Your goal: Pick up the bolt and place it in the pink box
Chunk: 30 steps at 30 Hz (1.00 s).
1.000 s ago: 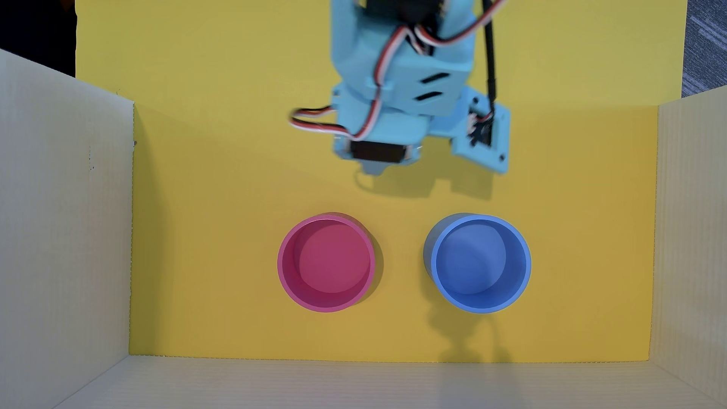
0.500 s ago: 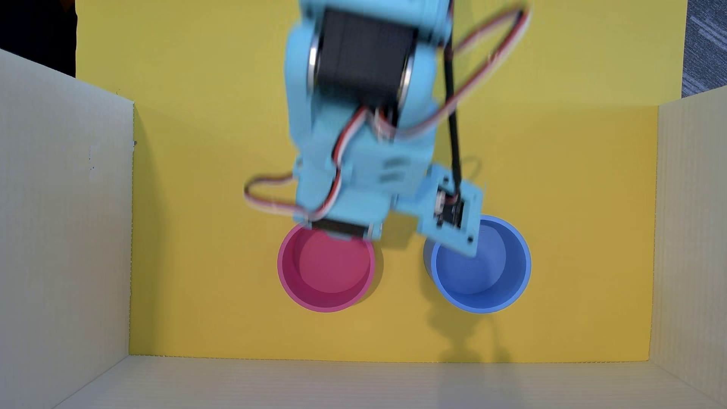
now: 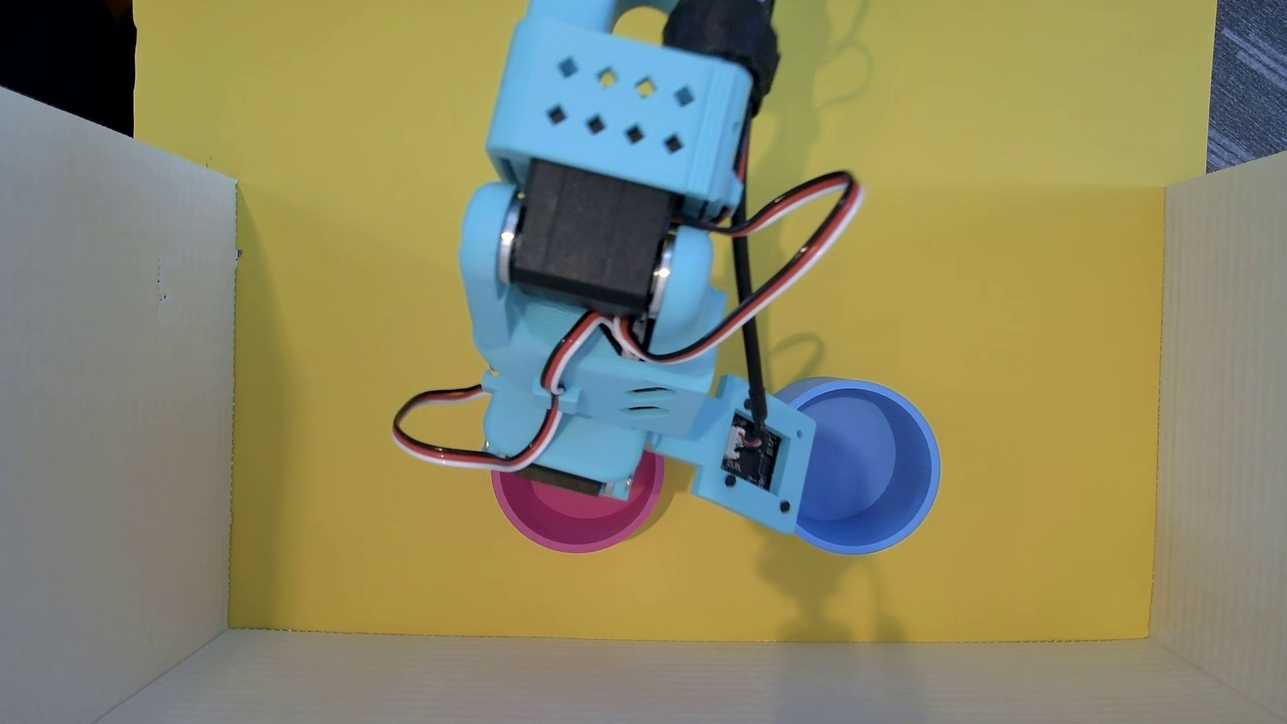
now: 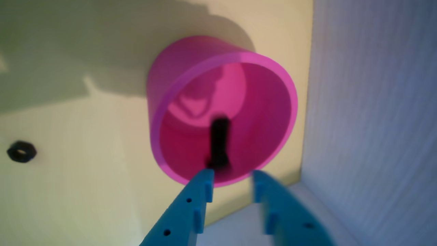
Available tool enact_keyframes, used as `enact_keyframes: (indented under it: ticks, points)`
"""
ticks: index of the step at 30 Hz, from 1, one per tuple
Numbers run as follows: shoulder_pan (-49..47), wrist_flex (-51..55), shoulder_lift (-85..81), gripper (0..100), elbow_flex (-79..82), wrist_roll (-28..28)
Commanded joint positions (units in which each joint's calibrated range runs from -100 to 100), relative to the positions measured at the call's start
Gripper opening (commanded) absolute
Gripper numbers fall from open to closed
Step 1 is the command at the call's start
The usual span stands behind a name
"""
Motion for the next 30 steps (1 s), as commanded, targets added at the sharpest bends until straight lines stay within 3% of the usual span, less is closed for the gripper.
enact_keyframes:
  ticks: [1,4,7,12,16,23,30]
  points:
    - [0.32,1.23,-0.85,20,-2.11,0.16]
    - [0.10,3.12,-0.94,20,-2.56,0.27]
    - [-0.42,5.61,-1.02,0,-2.92,0.21]
    - [-2.92,10.59,-8.26,2,3.05,0.16]
    - [-6.74,9.56,-21.90,2,20.78,0.16]
    - [-11.31,-11.47,-56.07,1,61.57,-0.31]
    - [-11.38,-28.71,-85.87,1,86.18,-0.36]
